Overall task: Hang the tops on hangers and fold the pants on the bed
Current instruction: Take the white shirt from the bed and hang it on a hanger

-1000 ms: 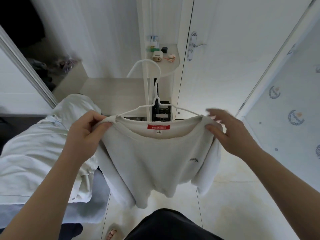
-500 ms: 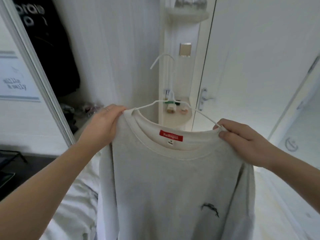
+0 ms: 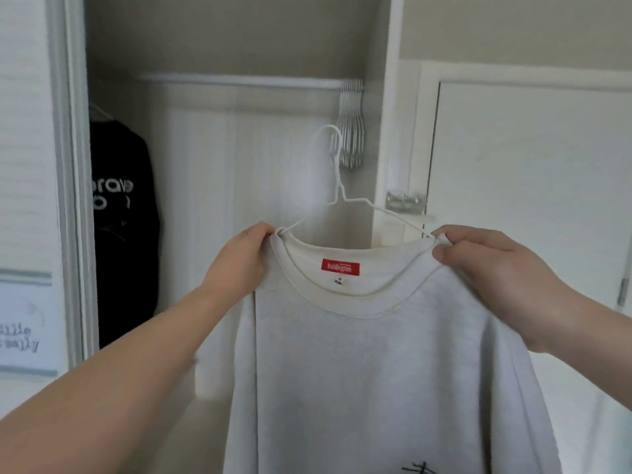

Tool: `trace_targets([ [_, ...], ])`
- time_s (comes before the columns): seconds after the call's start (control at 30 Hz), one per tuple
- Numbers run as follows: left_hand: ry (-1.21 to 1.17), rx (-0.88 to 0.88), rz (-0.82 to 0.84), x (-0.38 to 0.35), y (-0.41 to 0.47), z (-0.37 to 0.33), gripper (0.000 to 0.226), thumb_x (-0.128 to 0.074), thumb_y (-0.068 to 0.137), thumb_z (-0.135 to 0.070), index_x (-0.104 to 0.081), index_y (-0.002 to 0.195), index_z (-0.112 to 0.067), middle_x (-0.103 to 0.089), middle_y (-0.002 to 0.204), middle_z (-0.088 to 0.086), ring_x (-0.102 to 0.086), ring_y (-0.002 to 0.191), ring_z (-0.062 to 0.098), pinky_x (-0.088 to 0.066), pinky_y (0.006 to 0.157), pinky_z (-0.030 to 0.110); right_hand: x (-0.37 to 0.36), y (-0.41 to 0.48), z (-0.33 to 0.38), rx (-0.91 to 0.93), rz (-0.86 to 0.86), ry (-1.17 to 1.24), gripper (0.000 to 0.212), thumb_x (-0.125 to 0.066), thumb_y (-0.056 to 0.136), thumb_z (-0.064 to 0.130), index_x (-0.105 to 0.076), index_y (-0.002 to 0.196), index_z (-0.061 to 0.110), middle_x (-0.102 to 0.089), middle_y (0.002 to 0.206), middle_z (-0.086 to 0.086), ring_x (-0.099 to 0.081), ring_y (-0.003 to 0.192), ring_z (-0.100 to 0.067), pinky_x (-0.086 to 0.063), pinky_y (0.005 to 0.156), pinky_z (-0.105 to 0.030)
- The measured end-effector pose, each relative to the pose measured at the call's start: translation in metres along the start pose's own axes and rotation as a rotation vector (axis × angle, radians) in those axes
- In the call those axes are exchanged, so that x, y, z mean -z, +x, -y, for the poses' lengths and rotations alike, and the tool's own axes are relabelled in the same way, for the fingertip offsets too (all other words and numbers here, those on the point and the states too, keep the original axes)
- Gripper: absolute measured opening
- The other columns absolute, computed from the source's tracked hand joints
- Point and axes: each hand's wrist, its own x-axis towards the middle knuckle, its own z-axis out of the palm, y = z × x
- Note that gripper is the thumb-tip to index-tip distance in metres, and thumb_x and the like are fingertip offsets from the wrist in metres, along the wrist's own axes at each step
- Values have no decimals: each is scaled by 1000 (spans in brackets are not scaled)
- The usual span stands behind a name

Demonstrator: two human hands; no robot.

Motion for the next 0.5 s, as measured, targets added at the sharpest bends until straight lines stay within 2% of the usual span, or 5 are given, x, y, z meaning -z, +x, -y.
trace_targets([
  [0.13, 37, 121, -5, 22, 65, 38, 42, -49, 97, -8, -50, 138, -20, -58, 137, 8, -56, 123, 30, -44, 92, 35, -29, 64, 37, 15, -93, -14, 41, -59, 69, 31, -57, 90, -4, -56, 82, -10, -53, 77, -23, -35, 79, -37],
  [0.23, -17, 91, 1, 39, 93, 52, 49, -55, 101, -23, -42, 148, -21, -49, 149, 5, -49, 134, 24, -39, 106, 34, -49, 113, 56, 65, -183, -10, 14, -62, 82, 24, -64, 77, 11, -60, 77, -4, -57, 75, -20, -39, 74, -32],
  [0.3, -95, 16, -11, 50, 108, 53, 46, -59, 100, -30, -47, 144, -24, -53, 144, -1, -53, 128, 17, -41, 99, 28, -64, 148, 69, 109, -238, -42, 21, -59, 89, 17, -66, 70, 24, -59, 70, -1, -55, 67, -17, -41, 63, -27],
  [0.37, -221, -6, -13, 61, 122, 52, 38, -61, 99, -35, -54, 136, -29, -58, 137, -9, -57, 118, 7, -41, 89, 21, -84, 184, 84, 147, -276, -88, 29, -56, 90, 13, -61, 63, 22, -52, 63, -3, -48, 57, -16, -35, 47, -21],
  [0.5, -464, -26, -19, 80, 141, 48, 19, -64, 96, -38, -64, 114, -31, -65, 116, -15, -62, 90, -6, -46, 68, 6, -123, 252, 107, 168, -312, -99, 18, -50, 89, 9, -51, 72, 16, -38, 61, -8, -36, 51, -19, -23, 49, -27],
])
